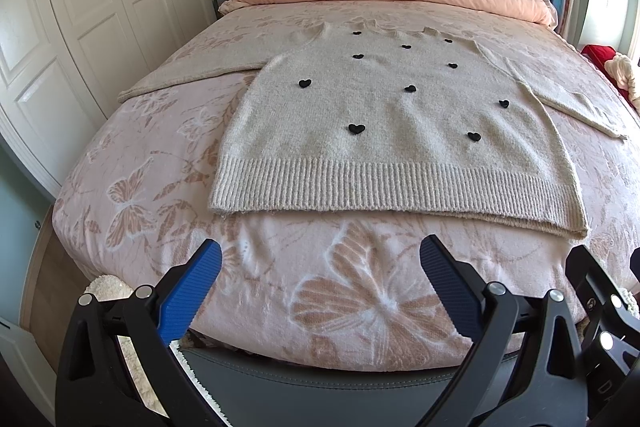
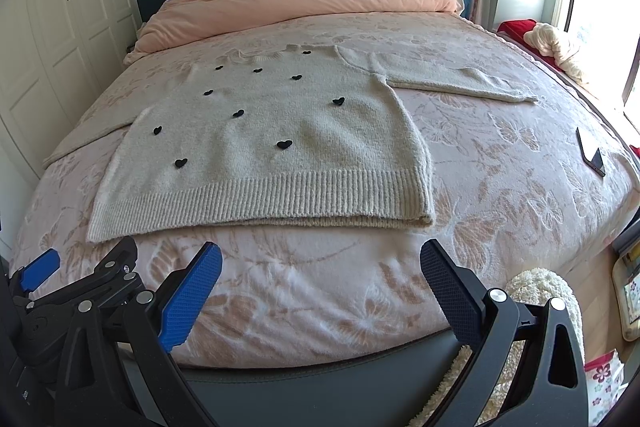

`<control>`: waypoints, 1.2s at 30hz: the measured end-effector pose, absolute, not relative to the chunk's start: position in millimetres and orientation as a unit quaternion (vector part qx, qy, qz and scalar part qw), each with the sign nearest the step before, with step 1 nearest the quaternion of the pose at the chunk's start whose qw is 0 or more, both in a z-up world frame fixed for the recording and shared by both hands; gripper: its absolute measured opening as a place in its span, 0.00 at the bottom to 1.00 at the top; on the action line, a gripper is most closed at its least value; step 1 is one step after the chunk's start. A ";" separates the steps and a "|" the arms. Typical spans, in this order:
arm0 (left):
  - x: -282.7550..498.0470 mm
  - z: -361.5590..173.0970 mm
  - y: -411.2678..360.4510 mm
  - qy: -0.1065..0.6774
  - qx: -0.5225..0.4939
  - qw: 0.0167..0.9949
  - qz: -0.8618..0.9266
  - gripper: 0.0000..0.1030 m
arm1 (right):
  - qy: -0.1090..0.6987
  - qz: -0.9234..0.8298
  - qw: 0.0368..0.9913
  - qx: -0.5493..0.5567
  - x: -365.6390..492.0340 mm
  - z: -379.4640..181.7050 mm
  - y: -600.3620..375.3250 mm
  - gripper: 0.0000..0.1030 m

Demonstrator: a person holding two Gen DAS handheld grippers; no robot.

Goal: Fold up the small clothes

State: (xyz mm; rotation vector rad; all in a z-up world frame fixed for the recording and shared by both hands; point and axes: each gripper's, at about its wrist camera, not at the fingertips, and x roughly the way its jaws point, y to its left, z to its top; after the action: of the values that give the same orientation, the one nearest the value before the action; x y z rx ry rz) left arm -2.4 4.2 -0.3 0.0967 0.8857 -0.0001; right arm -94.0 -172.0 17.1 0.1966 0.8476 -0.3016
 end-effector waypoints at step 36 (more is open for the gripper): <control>4.6 -10.1 13.0 0.450 0.021 0.893 -0.026 0.95 | 0.416 -0.108 0.896 0.108 -92.4 8.1 -178.5 0.95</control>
State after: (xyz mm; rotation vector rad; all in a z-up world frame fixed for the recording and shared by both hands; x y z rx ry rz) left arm 4.6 13.0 -10.1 0.0444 0.9330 -0.0531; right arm -92.4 -178.5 8.1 0.2232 0.8622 -0.2247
